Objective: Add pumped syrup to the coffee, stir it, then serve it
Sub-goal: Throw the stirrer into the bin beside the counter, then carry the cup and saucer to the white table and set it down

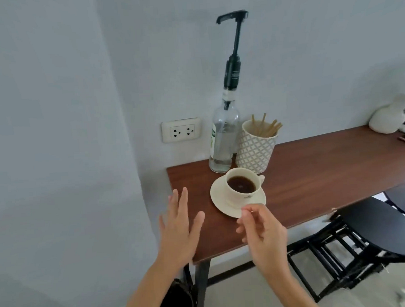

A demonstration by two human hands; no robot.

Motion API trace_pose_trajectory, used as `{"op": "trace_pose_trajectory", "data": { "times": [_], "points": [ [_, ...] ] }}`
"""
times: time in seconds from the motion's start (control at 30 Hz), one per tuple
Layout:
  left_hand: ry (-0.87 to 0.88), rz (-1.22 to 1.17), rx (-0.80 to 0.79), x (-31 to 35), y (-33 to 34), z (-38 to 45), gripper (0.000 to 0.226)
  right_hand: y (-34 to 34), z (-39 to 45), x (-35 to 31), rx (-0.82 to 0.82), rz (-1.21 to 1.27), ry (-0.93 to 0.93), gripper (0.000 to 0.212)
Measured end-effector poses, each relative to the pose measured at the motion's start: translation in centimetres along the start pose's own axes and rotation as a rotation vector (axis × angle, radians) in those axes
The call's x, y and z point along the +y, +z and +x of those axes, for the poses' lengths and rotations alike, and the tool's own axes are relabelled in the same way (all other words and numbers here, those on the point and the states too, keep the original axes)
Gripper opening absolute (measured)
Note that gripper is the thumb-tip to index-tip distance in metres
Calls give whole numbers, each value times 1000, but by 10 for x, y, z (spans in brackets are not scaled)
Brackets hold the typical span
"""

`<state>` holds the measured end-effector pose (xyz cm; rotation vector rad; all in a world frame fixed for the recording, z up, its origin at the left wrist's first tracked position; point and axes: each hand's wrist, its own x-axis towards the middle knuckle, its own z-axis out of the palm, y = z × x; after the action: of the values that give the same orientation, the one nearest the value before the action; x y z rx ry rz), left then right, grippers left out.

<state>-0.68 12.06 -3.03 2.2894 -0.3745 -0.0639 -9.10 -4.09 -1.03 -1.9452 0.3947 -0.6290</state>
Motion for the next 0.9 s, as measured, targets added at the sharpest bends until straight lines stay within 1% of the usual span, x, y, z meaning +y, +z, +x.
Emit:
{"op": "trace_pose_trajectory", "data": {
  "times": [0.07, 0.1, 0.17, 0.23, 0.33, 0.43, 0.57, 0.67, 0.9],
  "points": [
    [-17, 127, -98, 19, 23, 4, 75, -30, 24, 19, 30, -86, 83, 9],
    [-41, 168, -120, 27, 32, 8, 77, -41, 39, 28, 3, -100, 147, 8],
    [-100, 223, -122, 39, 49, 17, 79, -55, 70, 44, -104, -109, 278, 15],
    [-149, 280, -105, 46, 62, 25, 80, -60, 97, 54, -239, -120, 356, 24],
    [-223, 328, -97, 53, 74, 31, 79, -57, 123, 60, -421, -148, 385, 37],
    [-262, 363, -61, 59, 82, 28, 76, -55, 132, 60, -527, -152, 363, 37],
    [-283, 372, -41, 65, 85, 22, 75, -59, 132, 62, -562, -120, 356, 33],
    [-283, 372, -46, 68, 83, 17, 74, -64, 125, 62, -570, -73, 393, 30],
    [-231, 369, -96, 68, 78, -11, 73, -79, 90, 57, -611, -8, 457, 32]
  ]
}}
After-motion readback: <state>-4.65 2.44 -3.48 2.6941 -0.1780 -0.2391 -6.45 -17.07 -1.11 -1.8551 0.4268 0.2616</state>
